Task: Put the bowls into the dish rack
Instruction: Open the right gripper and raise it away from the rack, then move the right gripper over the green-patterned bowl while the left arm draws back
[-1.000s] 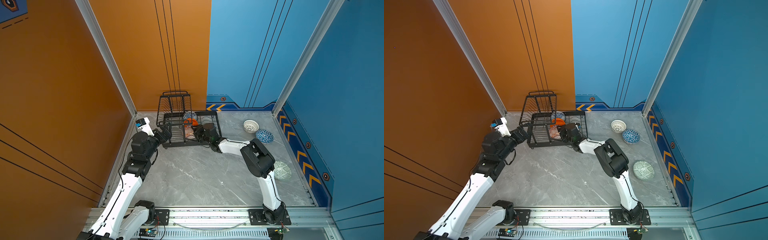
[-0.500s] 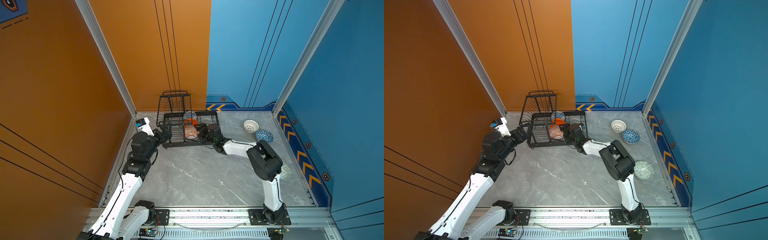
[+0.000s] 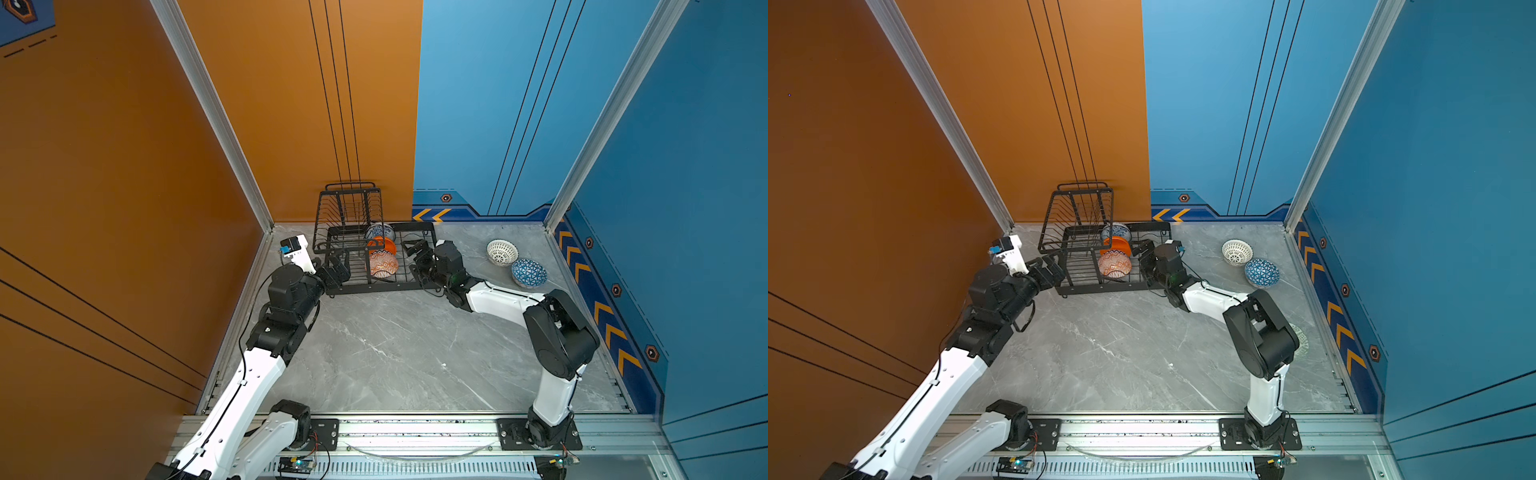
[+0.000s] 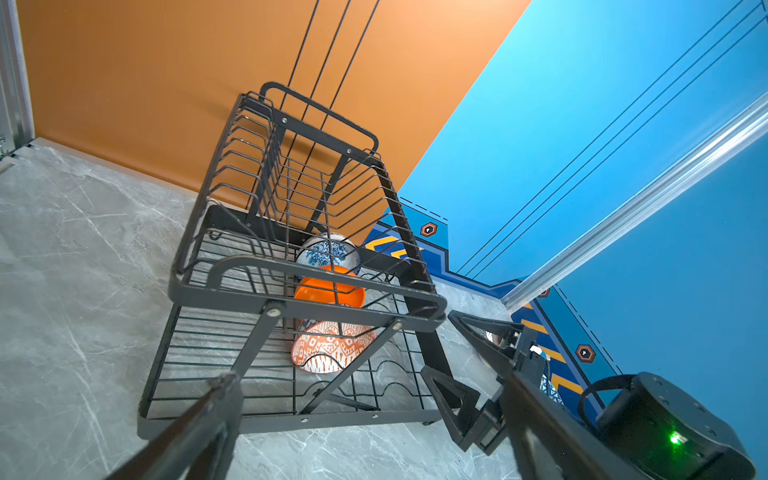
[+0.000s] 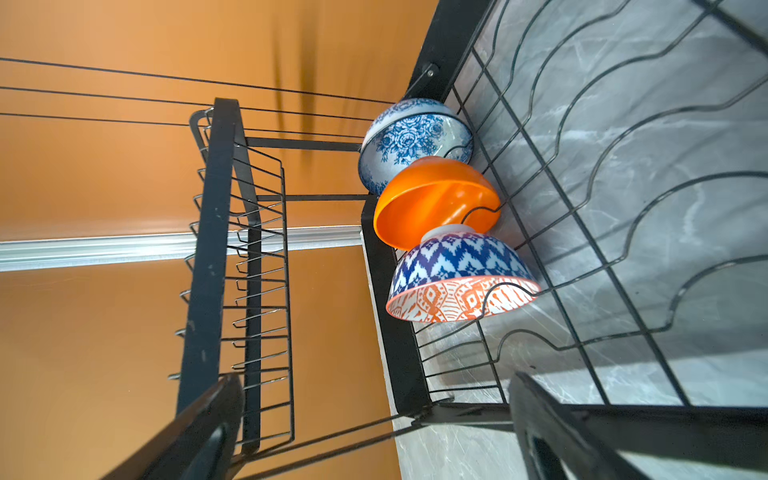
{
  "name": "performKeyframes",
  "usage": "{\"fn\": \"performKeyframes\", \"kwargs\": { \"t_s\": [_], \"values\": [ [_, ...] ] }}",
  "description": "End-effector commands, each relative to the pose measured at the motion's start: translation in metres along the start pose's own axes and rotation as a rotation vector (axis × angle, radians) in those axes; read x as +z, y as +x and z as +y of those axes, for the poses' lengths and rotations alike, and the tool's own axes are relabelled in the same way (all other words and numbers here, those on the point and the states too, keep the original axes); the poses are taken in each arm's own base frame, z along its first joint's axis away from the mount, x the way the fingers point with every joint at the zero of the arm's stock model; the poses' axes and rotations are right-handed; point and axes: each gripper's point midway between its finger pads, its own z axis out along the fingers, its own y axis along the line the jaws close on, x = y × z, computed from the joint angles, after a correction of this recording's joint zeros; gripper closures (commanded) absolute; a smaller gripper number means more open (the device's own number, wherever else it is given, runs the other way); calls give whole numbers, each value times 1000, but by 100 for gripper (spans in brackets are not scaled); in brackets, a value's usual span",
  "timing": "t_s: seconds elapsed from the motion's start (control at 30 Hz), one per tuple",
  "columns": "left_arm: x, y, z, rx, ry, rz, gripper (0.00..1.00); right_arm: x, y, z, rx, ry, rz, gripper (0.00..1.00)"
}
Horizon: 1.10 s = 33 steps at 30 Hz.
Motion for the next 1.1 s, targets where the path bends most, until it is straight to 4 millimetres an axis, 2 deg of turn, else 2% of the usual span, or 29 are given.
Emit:
{"fn": "performKeyframes", "kwargs": {
  "t_s": [0.0,0.23,0.4,0.47,0.63,0.8,0.93,1.07],
  "values": [
    [-8,-9,-13,66,-6,-20,2,-25,-6,14,-93,-11,12,0],
    [-10,15,-57,173,58,25,2,-85,-27,25,-304,52,-26,0],
    [-5,42,-100,284,127,82,2,-134,-37,18,-523,182,-59,0],
    [-2,53,-113,312,145,105,2,-154,-45,14,-558,214,-91,0],
    [3,89,-149,388,200,165,2,-202,-74,-6,-552,276,-171,0],
    [3,131,-169,444,237,223,2,-237,-95,-33,-509,356,-205,0],
    [3,155,-176,448,252,255,2,-256,-100,-64,-467,452,-213,0],
    [0,172,-180,473,257,279,2,-268,-95,-101,-436,536,-194,0]
  ]
}}
